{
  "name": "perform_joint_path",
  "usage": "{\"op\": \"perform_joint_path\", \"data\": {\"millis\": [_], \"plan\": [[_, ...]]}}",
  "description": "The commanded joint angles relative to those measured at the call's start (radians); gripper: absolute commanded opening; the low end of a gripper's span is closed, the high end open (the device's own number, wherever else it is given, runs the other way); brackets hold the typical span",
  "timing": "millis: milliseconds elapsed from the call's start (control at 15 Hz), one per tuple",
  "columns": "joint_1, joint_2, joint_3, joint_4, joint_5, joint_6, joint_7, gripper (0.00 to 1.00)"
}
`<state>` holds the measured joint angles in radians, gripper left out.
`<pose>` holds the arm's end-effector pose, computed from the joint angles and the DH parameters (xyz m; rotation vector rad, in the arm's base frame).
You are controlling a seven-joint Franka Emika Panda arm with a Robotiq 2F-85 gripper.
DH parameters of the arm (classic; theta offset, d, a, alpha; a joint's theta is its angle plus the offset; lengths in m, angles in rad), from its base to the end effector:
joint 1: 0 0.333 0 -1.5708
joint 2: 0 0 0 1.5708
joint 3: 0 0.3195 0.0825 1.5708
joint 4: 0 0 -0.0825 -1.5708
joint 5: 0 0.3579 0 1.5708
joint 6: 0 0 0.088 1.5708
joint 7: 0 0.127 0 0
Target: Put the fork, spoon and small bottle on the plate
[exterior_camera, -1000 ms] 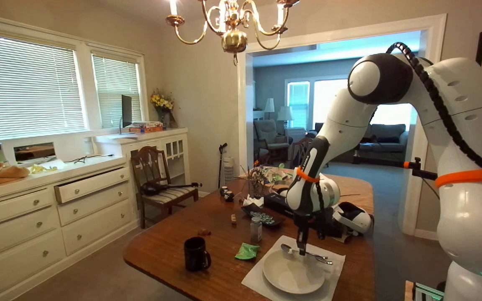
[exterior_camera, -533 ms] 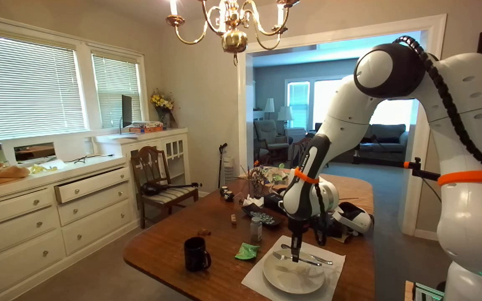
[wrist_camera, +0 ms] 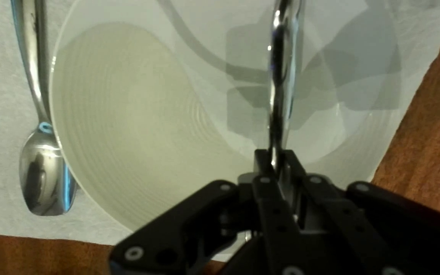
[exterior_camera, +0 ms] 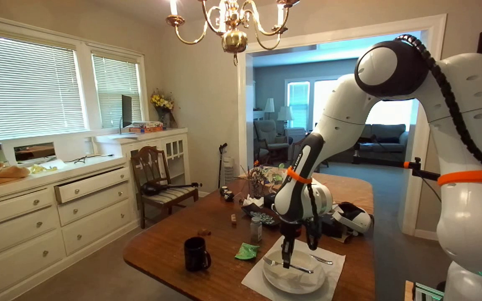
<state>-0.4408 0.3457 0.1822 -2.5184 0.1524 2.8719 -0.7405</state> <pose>0.4371 -0.1176 0.1598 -3.0145 -0.4930 -0.0874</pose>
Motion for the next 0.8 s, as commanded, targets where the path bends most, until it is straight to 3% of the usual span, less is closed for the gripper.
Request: {"op": "perform_joint_path", "data": {"millis": [0,733], "plan": [[-0.021,-0.012,0.035,-0.021,0.061,-0.014,-0.038,0.03],[-0.066,-0.067,0.040,-0.189,0.117,0.051,-0.083,0.03]]}}
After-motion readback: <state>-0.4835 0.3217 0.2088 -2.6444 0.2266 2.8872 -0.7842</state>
